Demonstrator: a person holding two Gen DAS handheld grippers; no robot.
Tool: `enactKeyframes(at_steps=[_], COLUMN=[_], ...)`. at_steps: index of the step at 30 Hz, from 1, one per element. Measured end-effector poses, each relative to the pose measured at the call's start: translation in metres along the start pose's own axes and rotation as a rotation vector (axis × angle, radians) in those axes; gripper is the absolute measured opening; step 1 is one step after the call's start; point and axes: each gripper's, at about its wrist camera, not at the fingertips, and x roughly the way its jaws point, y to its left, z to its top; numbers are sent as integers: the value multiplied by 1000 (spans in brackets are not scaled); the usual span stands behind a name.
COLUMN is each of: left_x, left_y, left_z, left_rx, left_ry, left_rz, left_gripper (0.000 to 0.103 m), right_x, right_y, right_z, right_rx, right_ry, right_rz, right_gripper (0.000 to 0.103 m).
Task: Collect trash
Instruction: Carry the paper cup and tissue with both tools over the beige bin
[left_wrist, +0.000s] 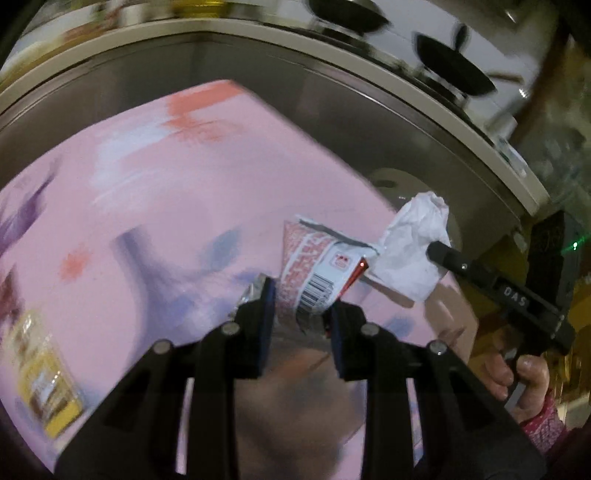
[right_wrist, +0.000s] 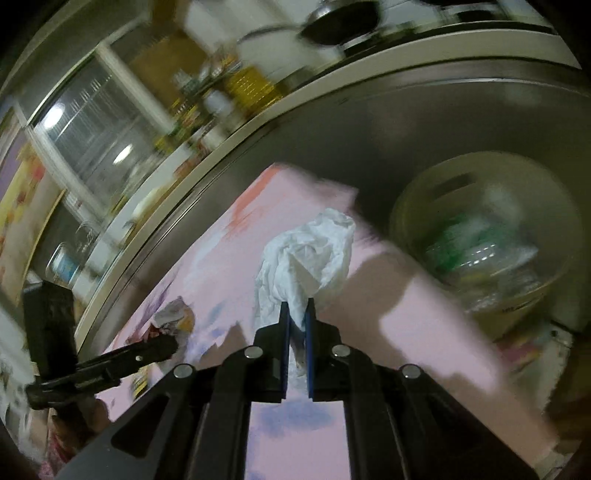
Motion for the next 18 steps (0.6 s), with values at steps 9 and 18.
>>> enactKeyframes(at_steps=[9, 18], left_x=[105, 187], left_y=[-108, -151], left_z=[80, 97], left_rx=[125, 191], left_ry=[100, 193], left_rz=[-112, -72], left_gripper=[26, 33], right_x=[-45, -21], right_y=[-100, -134], right_z=[52, 58], right_rx=[25, -170], right_ry=[-168, -144], right_rz=[-263, -544], right_gripper=[4, 4])
